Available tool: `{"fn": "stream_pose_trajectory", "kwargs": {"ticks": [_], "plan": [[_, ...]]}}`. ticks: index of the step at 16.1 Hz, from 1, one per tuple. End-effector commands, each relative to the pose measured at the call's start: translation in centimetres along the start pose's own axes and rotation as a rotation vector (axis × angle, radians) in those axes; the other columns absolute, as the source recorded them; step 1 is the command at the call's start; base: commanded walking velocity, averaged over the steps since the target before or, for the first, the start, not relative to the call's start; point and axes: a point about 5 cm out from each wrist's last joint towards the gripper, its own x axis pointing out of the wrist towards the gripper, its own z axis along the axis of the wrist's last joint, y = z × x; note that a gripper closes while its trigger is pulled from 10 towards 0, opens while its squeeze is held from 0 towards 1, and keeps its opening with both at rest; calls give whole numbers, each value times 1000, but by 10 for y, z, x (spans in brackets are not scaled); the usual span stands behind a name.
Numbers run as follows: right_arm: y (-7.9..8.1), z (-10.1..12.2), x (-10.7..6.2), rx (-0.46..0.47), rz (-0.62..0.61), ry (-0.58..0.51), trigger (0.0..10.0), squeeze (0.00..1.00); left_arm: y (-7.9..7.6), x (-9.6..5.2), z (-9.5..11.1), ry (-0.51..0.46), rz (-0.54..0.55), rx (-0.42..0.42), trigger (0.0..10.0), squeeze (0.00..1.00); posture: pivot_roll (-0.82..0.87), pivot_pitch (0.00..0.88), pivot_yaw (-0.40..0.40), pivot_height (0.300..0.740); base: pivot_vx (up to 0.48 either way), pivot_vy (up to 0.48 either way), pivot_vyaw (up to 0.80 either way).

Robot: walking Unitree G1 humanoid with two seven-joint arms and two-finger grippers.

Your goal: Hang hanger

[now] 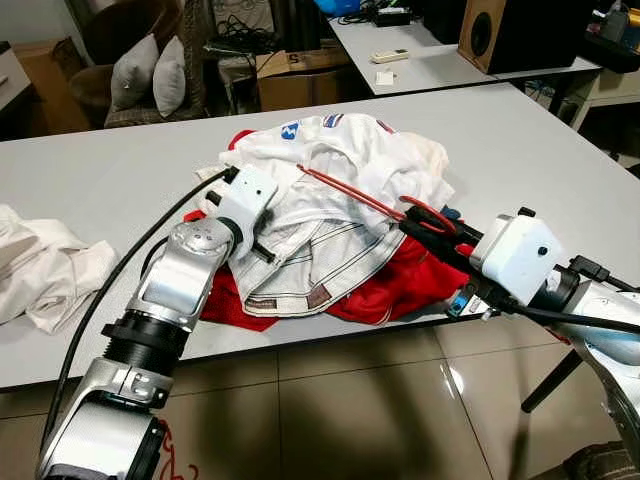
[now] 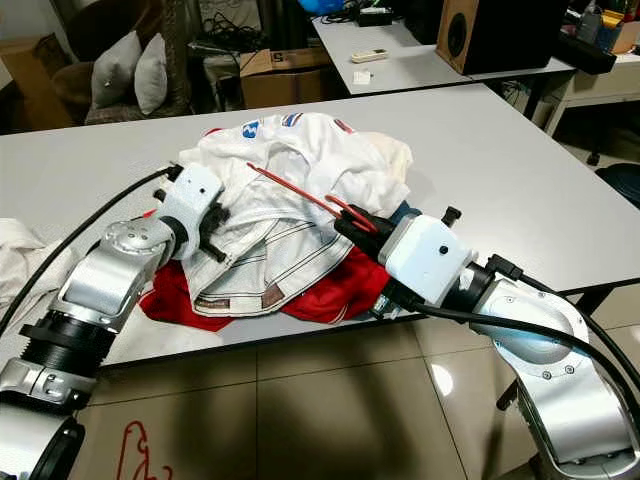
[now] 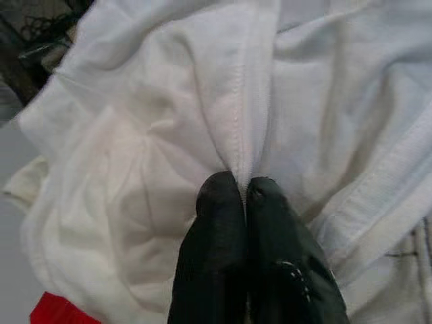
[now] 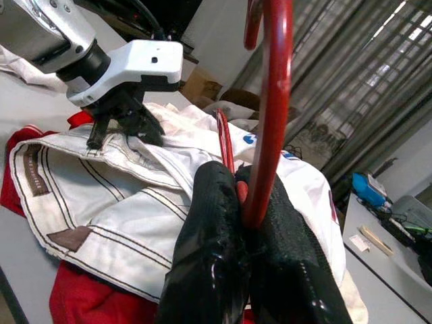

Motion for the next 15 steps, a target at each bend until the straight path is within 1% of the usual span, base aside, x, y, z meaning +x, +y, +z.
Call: {"fn": "stream_pose_trajectory", "kwargs": {"ticks": [1, 2, 4, 5, 8, 9, 11, 13, 15], "plan": [[-1, 2, 2, -10, 17, -14, 10000, 0, 13, -2, 6, -23, 59, 7, 0, 0, -79, 0, 107, 740, 0, 0, 0], [-1, 1, 3, -7, 25, -17, 10000, 0, 17, -4, 13, -66, 78, -3, 0, 0, -75, 0, 105, 740, 0, 0, 0], [-1, 0, 6, -11, 41, -19, 10000, 0, 18, -8, 23, -131, 70, 10, 0, 0, -71, 0, 103, 740, 0, 0, 0], [-2, -1, 9, -14, 48, -16, 10000, 0, 19, -10, 28, -157, 66, 44, 0, 0, -68, 0, 101, 740, 0, 0, 0], [-5, -5, 19, -62, 95, -2, 10000, 0, 25, -19, 43, -205, 40, 115, 0, 0, -54, 0, 91, 740, 0, 0, 0], [-6, -6, 23, -69, 101, -3, 10000, 0, 26, -21, 47, -219, 40, 129, 0, 0, -52, 0, 89, 740, 0, 0, 0], [-7, -9, 27, -110, 137, 12, 10000, 0, 32, -25, 55, -239, 49, 142, 0, 0, -41, 0, 75, 740, 0, 0, 0], [-11, -12, 32, -127, 135, 17, 10000, 0, 31, -31, 61, -256, 13, 153, 0, 0, -38, 0, 73, 740, 0, 0, 0], [-17, -13, 41, -129, 114, -4, 10000, 0, 22, -39, 70, -293, -84, 154, 0, 0, -33, 0, 73, 740, 0, 0, 0]]}}
